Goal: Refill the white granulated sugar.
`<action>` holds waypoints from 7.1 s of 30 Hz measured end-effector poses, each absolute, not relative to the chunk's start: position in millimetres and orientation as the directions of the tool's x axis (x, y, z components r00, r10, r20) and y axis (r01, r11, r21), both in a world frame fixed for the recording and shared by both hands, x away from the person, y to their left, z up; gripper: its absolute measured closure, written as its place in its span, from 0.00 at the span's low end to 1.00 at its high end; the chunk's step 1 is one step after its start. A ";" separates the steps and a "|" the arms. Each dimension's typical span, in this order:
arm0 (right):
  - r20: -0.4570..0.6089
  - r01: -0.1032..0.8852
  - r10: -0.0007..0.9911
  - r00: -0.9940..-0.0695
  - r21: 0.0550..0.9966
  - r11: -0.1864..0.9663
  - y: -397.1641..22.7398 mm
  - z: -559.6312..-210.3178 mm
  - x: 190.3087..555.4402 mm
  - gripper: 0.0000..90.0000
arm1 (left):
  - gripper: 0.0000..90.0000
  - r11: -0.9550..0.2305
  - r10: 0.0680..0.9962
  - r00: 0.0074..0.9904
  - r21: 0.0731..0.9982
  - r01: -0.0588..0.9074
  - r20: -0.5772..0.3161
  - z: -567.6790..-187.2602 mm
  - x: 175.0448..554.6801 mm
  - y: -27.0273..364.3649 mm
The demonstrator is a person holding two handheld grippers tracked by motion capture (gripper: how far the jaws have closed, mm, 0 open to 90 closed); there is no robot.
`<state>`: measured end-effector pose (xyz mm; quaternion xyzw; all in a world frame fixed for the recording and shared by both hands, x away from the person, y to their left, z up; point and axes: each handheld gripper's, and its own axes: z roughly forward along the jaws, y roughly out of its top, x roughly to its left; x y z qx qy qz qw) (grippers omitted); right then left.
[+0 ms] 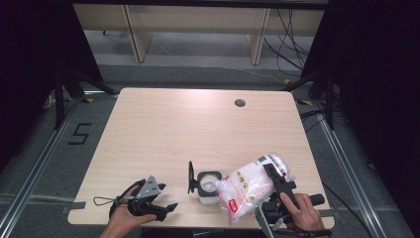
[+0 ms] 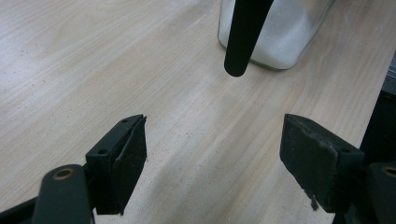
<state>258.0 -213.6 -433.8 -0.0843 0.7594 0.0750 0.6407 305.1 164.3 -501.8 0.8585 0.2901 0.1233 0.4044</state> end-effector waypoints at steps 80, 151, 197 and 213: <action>-0.984 -0.226 -0.088 -0.157 -0.051 0.973 -210.3 -433.5 258.7 0.49 | 0.25 -0.497 0.600 0.800 0.771 0.399 -0.028 -501.4 304.7 164.2; -0.984 -0.217 -0.053 -0.172 -0.015 0.976 -214.7 -433.1 256.8 0.49 | 0.25 -0.501 0.595 0.803 0.767 0.400 -0.030 -500.8 304.5 165.0; -0.985 -0.245 -0.077 -0.153 -0.038 0.969 -214.2 -430.8 258.5 0.50 | 0.25 -0.504 0.597 0.802 0.765 0.400 -0.026 -501.4 304.4 165.2; -0.983 -0.241 -0.068 -0.170 -0.025 0.970 -216.8 -429.7 258.3 0.50 | 0.25 -0.500 0.597 0.801 0.768 0.401 -0.030 -501.5 304.1 165.1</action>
